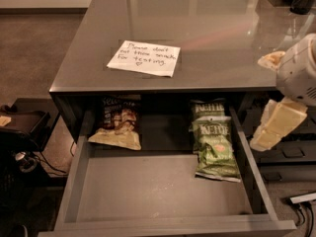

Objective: Pick green jalapeno chip bag from top drawer and place on counter

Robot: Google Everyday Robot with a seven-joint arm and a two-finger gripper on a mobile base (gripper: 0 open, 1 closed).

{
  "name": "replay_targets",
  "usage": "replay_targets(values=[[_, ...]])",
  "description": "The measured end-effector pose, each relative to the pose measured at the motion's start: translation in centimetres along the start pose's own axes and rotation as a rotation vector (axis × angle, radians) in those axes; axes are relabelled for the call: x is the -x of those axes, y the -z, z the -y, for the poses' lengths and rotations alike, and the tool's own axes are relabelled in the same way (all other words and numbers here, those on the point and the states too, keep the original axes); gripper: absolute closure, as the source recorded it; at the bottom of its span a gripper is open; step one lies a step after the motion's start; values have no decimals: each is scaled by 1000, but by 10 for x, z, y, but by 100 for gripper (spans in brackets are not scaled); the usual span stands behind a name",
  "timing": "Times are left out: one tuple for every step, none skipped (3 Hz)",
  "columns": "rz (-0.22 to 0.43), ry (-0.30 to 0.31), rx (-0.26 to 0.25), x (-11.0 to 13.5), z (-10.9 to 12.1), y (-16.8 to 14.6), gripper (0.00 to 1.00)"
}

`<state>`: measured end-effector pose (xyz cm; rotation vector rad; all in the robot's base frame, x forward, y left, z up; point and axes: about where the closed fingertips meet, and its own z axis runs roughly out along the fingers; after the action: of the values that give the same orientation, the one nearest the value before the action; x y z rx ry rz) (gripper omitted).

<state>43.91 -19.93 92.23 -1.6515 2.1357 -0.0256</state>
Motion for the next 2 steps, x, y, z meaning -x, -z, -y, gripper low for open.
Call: replay_targets(values=[[76,7,-22,2,-10,-43,0],[122,31,-20,6,-20,-98,0]])
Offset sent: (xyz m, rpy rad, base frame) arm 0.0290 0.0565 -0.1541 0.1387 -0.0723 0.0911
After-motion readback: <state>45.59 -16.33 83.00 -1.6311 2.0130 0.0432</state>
